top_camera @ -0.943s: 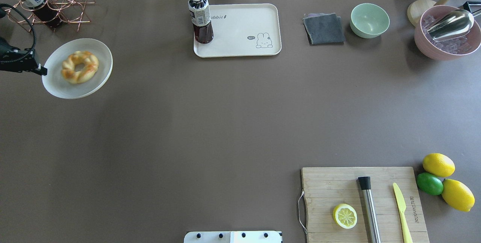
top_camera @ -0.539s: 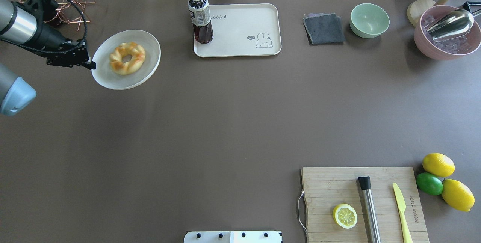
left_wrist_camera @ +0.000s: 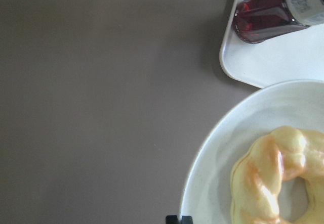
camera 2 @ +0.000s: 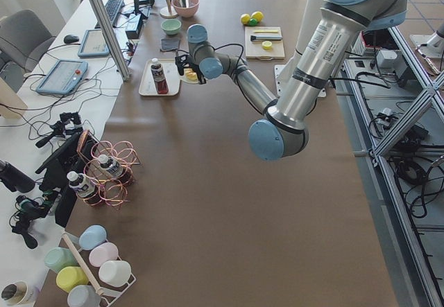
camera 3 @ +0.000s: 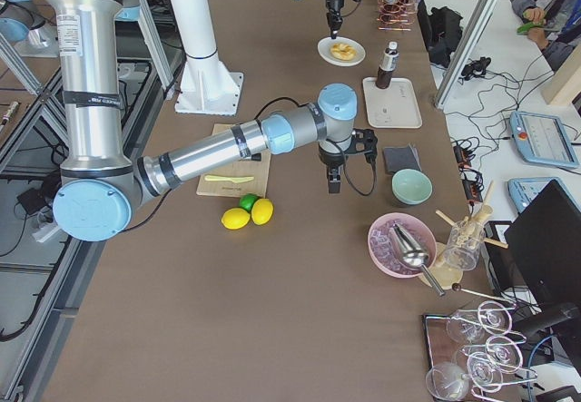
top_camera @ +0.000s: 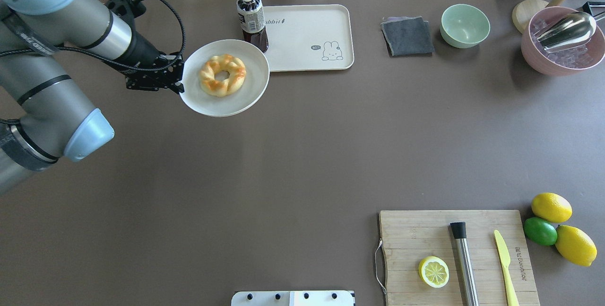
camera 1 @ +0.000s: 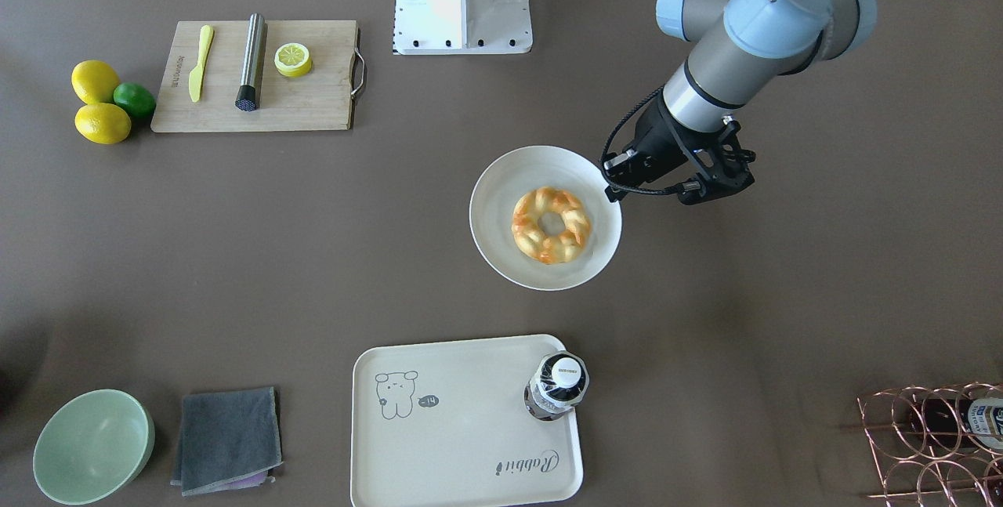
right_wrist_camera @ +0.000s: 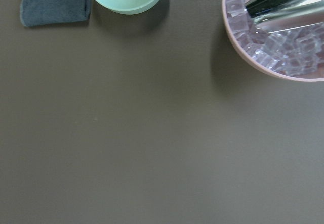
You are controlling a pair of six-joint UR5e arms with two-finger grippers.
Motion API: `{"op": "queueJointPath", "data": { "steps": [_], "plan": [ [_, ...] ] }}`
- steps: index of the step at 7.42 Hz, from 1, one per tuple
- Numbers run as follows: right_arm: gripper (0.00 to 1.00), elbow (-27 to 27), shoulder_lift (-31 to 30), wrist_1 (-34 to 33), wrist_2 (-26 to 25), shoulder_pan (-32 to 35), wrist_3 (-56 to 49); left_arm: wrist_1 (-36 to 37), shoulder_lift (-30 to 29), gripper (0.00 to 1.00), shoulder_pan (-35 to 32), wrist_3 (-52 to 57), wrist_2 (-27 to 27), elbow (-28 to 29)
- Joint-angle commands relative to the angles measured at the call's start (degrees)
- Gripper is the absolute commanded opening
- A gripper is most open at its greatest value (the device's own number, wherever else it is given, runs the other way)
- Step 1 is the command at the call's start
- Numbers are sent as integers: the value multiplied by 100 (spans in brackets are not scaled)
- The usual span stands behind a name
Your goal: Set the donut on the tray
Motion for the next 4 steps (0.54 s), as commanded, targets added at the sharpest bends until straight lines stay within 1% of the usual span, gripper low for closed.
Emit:
{"op": "queueJointPath", "data": {
  "steps": [1,2,3,4],
  "plan": [
    [100,71,771,92,-50,-915,1999,331,-538,0,549,-664,531,-47],
    [100,89,887,589,-189,-1310,2911,331,-618,0,559,-770,541,-38],
    [100,89,906,1325,-608,-1871,3816,331,-741,0,672,-945,576,6],
    [100,80,1001,1628,-995,-2338,4478,331,-864,0,813,-1025,785,59]
  ]
}}
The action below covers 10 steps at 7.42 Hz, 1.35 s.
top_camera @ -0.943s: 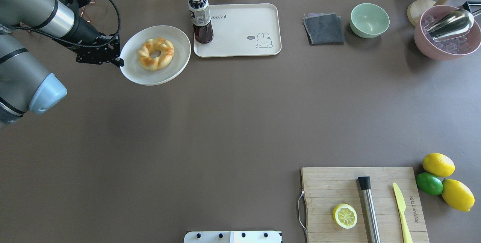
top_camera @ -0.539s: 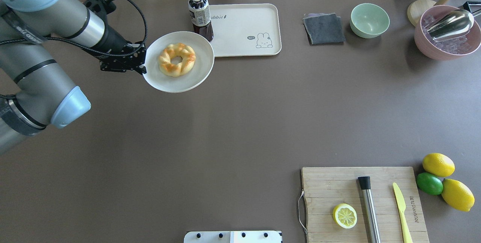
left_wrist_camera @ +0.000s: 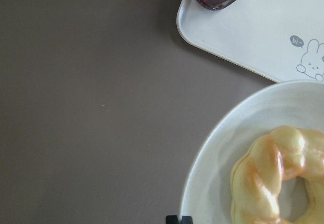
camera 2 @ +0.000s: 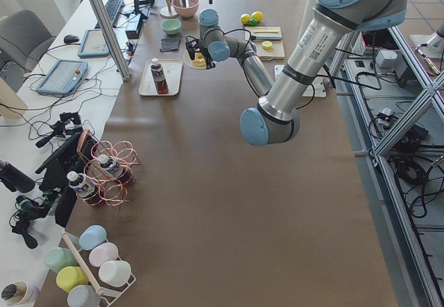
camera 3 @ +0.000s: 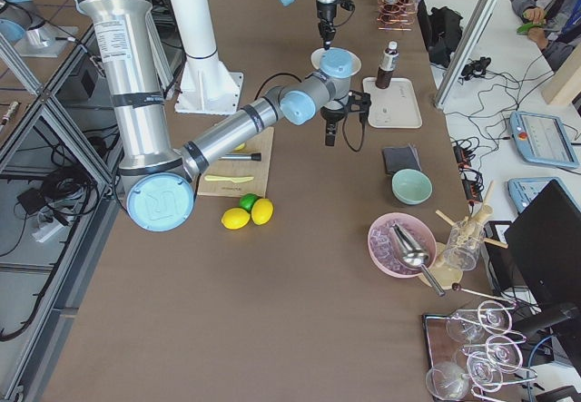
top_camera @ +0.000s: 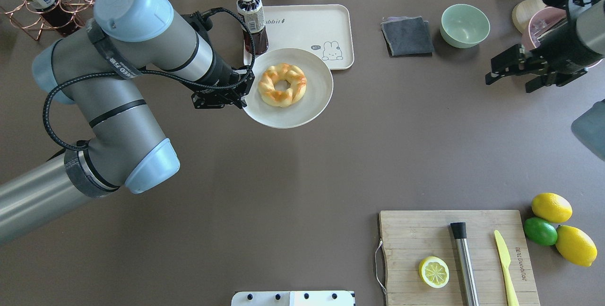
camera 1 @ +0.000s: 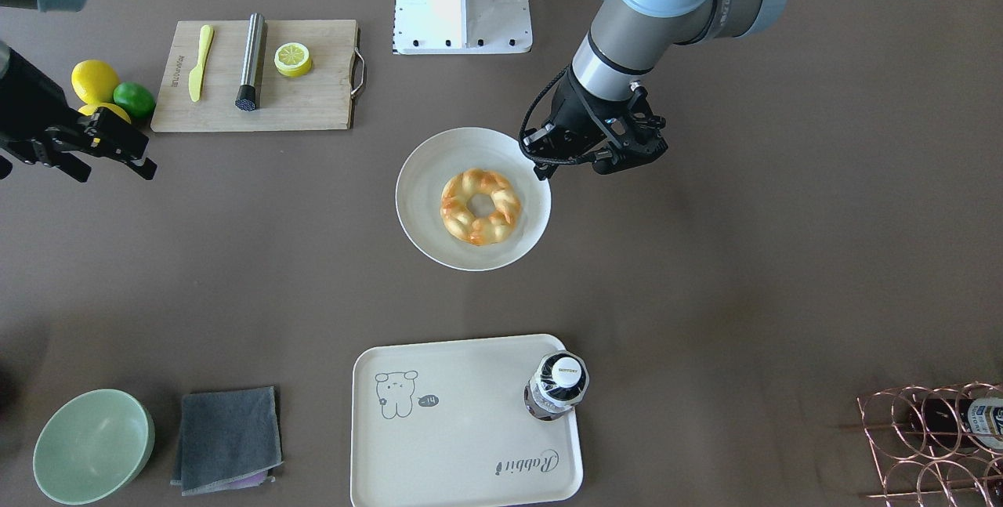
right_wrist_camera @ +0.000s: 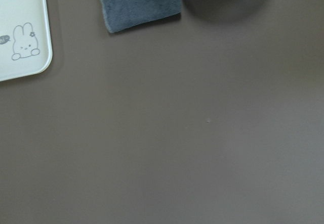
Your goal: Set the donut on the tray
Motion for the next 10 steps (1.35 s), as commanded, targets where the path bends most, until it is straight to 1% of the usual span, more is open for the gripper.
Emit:
{"op": "queueJointPath", "data": {
  "steps": [1,2,4,5,7,8,9,10],
  "plan": [
    [100,-37,559,758,-674,-1105,2038,6,-286,0,399,-400,426,82],
    [100,-38,833,749,-770,-1369,2436,14,-374,0,427,-568,454,117],
    [100,-72,1194,705,-1358,-1931,3132,276,-584,0,646,-675,760,143],
    [98,-99,1300,705,-1378,-1968,3239,287,-585,0,665,-675,770,143],
    [65,-64,1319,705,-1360,-1969,3319,296,-577,0,674,-710,779,135],
    [51,-81,1301,705,-1369,-1960,3319,322,-577,0,674,-719,788,117],
    [42,-108,1301,705,-1386,-1960,3328,322,-568,0,674,-719,788,100],
    [42,-108,1319,705,-1387,-1986,3337,322,-585,0,674,-719,779,82]
  ]
}}
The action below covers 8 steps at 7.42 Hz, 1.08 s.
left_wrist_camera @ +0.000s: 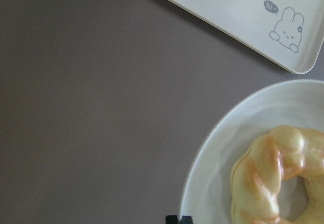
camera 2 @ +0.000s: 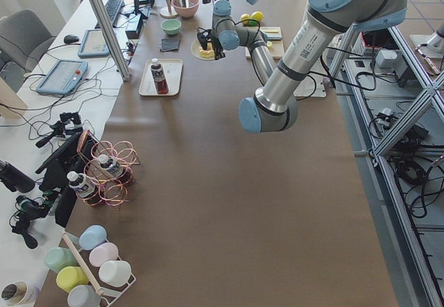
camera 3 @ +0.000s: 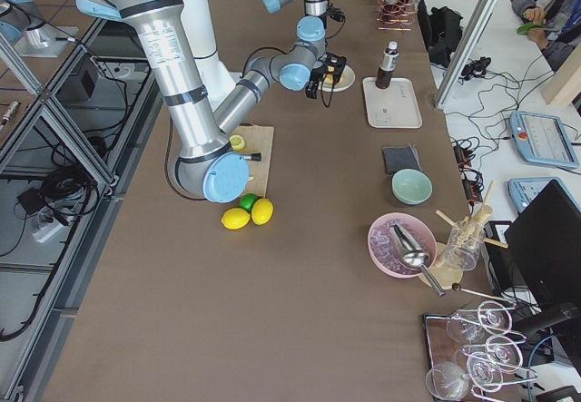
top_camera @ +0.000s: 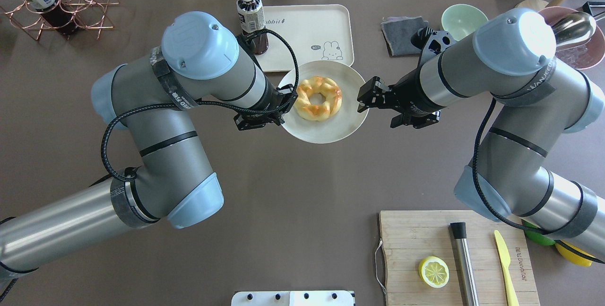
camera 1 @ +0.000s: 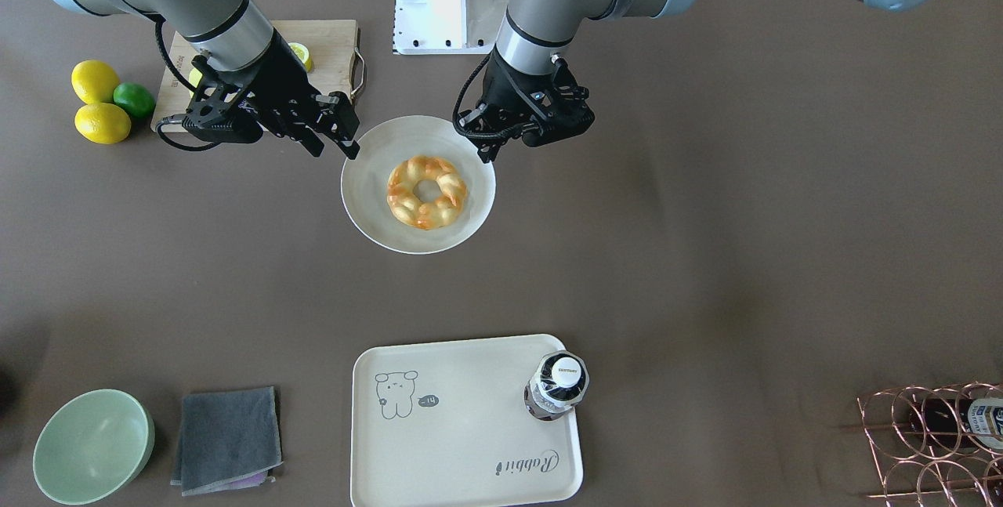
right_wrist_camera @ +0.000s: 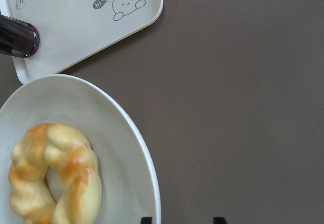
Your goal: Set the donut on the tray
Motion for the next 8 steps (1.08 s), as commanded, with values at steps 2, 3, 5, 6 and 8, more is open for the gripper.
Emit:
{"op": "queueJointPath", "data": {
  "steps": [2,3,5,6,8],
  "plan": [
    [48,-18,50,0,-12,-33,79,6,-29,0,1,-127,3,-39],
    [50,-27,103,-9,-12,-33,105,-2,-29,0,1,-162,3,-39],
    [42,-36,112,0,-12,-42,193,6,-29,0,1,-172,-5,-83],
    [18,-36,112,-9,-12,-42,246,6,-29,0,1,-172,-5,-101],
    [0,-27,121,0,6,-42,281,6,-29,0,1,-189,-5,-144]
  ]
}}
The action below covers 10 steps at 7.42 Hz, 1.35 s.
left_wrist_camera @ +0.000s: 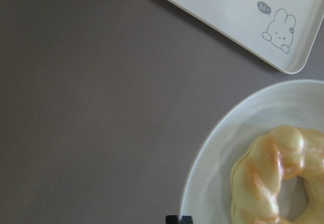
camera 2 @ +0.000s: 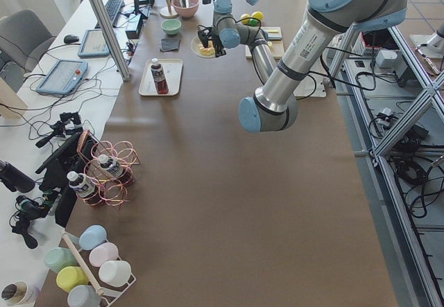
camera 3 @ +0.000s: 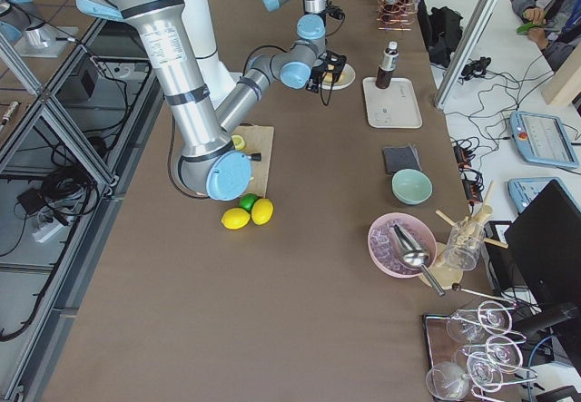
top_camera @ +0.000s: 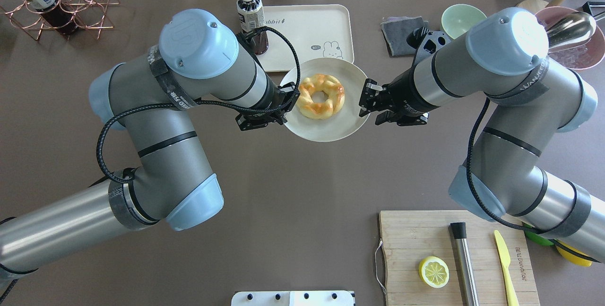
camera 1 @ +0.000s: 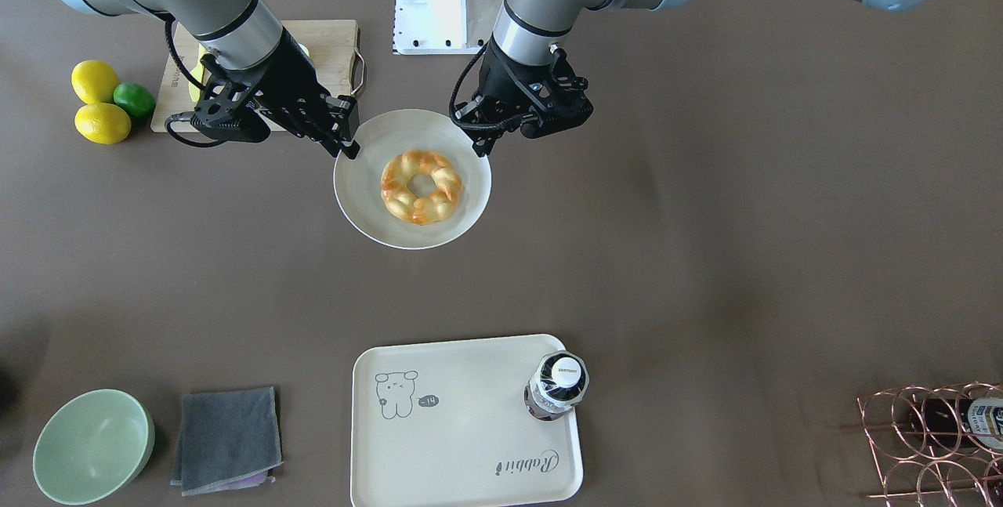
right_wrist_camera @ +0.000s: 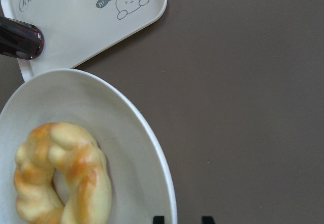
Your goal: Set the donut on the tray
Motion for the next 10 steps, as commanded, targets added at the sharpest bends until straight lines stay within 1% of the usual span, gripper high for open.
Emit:
{"op": "queueJointPath", "data": {
  "steps": [1,2,3,4,5,6,7,8,9,10],
  "plan": [
    [0,23,19,4,17,-9,40,1,4,0,0,-17,-9,-48],
    [0,15,19,4,26,-9,40,-8,4,0,-9,-17,-9,-48],
    [0,23,10,4,52,-18,40,-8,4,17,0,-17,-9,-57],
    [0,15,19,-5,61,-18,83,-8,21,97,0,9,8,-48],
    [0,-29,62,3,52,-18,284,9,56,98,-17,9,0,-57],
    [0,-195,132,4,0,-10,321,210,187,98,-35,27,-1,-187],
    [0,-405,202,4,-53,-1,330,490,284,98,-131,114,-9,-319],
    [0,-677,464,-5,-140,17,382,528,468,98,-236,454,-27,-564],
    [0,-1063,771,-31,-167,95,426,528,730,98,-255,519,-27,-810],
    [0,-1641,1131,-23,-176,253,435,519,820,98,-246,528,-27,-856]
  ]
}}
